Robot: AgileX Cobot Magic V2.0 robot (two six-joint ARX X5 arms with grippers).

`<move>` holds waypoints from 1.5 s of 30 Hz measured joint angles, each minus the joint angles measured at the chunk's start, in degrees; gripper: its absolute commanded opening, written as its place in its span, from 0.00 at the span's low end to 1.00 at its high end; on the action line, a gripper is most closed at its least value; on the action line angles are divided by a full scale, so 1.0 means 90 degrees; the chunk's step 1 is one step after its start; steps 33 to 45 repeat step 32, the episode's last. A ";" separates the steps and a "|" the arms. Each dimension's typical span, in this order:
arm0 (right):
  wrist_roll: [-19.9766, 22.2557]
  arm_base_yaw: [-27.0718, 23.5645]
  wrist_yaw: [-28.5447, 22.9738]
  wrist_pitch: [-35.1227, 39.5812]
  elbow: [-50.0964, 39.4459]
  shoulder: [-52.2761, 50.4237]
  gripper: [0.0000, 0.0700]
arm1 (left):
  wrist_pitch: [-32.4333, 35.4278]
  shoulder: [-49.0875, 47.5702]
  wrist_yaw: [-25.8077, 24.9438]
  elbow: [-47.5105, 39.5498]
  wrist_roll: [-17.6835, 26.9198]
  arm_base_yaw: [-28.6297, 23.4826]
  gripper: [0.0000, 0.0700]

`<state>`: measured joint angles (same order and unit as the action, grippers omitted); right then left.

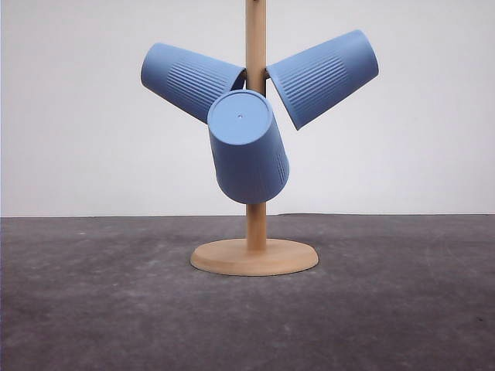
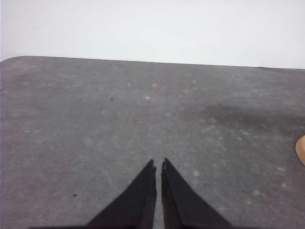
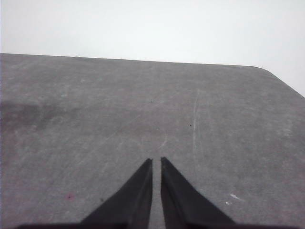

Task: Place three cups

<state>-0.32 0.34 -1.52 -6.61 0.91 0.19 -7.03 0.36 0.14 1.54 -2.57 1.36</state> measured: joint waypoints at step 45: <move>0.0000 0.0000 0.0000 0.0000 0.0000 0.0000 0.04 | 0.0000 0.0000 0.0002 0.0000 0.0000 0.0000 0.00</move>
